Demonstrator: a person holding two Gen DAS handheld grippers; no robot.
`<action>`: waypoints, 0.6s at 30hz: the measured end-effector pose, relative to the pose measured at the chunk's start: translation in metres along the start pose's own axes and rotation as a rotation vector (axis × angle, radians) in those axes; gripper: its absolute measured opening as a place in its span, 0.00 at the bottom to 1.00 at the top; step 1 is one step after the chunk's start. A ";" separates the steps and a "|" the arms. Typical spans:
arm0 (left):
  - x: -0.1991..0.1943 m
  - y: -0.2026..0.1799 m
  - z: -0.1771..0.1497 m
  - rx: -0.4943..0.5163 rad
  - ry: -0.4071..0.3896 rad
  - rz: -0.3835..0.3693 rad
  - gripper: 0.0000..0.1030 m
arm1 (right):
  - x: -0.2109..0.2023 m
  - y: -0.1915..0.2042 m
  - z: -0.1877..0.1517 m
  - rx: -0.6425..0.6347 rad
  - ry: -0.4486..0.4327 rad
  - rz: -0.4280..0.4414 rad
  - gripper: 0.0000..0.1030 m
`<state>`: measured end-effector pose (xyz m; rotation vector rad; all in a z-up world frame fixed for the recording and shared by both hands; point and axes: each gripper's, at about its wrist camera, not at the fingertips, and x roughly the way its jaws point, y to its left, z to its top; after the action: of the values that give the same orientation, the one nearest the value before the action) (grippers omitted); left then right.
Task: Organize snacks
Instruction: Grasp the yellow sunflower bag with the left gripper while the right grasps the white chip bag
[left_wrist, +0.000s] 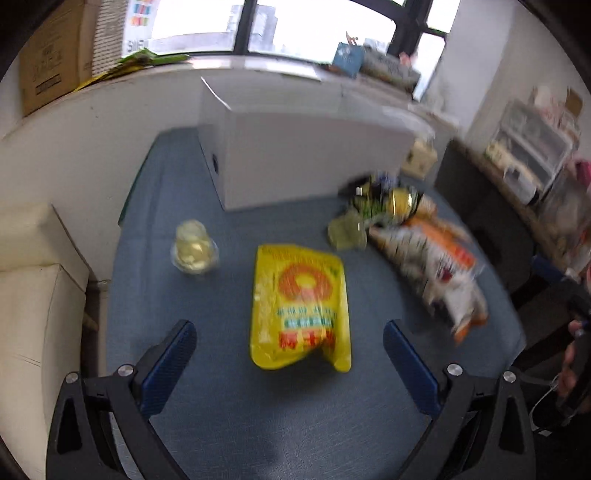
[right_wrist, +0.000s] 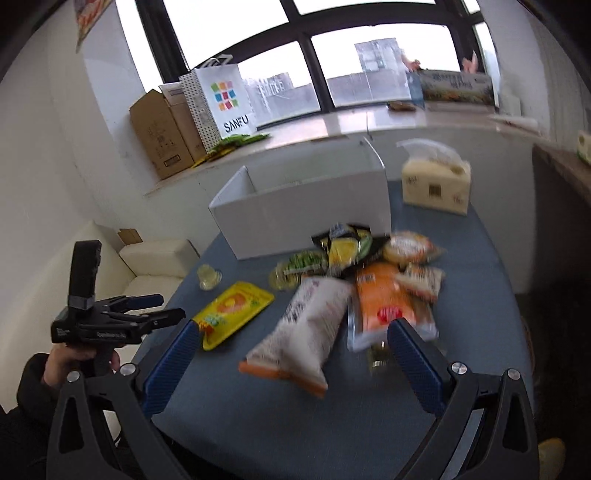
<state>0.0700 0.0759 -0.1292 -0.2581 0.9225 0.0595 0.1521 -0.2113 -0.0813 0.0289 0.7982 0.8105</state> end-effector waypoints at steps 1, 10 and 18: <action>0.007 -0.006 -0.002 0.020 0.018 -0.003 1.00 | 0.001 -0.004 -0.004 0.013 0.009 0.004 1.00; 0.056 -0.008 0.006 -0.002 0.104 0.043 1.00 | 0.006 -0.018 -0.010 0.068 0.024 -0.008 1.00; 0.059 -0.011 0.008 0.035 0.071 -0.025 0.41 | 0.017 -0.012 -0.014 0.051 0.049 -0.003 1.00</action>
<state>0.1137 0.0642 -0.1695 -0.2407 0.9896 0.0109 0.1578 -0.2130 -0.1058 0.0531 0.8653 0.7900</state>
